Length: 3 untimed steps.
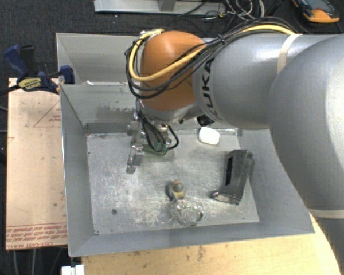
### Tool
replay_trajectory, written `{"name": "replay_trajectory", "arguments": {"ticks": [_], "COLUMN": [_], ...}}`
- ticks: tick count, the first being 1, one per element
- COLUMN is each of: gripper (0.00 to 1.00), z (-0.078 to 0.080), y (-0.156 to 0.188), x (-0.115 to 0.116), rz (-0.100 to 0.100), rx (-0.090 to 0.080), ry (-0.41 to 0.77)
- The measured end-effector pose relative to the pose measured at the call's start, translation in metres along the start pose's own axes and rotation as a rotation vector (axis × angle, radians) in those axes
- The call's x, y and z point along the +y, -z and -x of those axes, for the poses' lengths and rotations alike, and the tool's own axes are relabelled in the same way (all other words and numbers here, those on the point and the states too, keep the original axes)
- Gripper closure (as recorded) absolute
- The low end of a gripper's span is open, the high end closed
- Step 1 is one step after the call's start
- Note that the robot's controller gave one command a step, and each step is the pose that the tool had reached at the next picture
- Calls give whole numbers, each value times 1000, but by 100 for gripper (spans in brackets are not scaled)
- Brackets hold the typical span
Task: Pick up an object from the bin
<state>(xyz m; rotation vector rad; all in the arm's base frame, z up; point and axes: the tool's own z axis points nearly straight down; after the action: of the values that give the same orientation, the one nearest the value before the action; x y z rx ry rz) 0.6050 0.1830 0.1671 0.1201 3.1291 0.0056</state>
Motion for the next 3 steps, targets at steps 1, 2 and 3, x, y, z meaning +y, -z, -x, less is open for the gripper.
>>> {"name": "replay_trajectory", "arguments": {"ticks": [1,2,3], "gripper": [0,0,100], "z": [-16,-33,-91], "y": [0,21,-91], "x": [6,3,29], "rz": [-11,3,-7], "rx": [26,-5,18], "ry": [-15,16,115]}}
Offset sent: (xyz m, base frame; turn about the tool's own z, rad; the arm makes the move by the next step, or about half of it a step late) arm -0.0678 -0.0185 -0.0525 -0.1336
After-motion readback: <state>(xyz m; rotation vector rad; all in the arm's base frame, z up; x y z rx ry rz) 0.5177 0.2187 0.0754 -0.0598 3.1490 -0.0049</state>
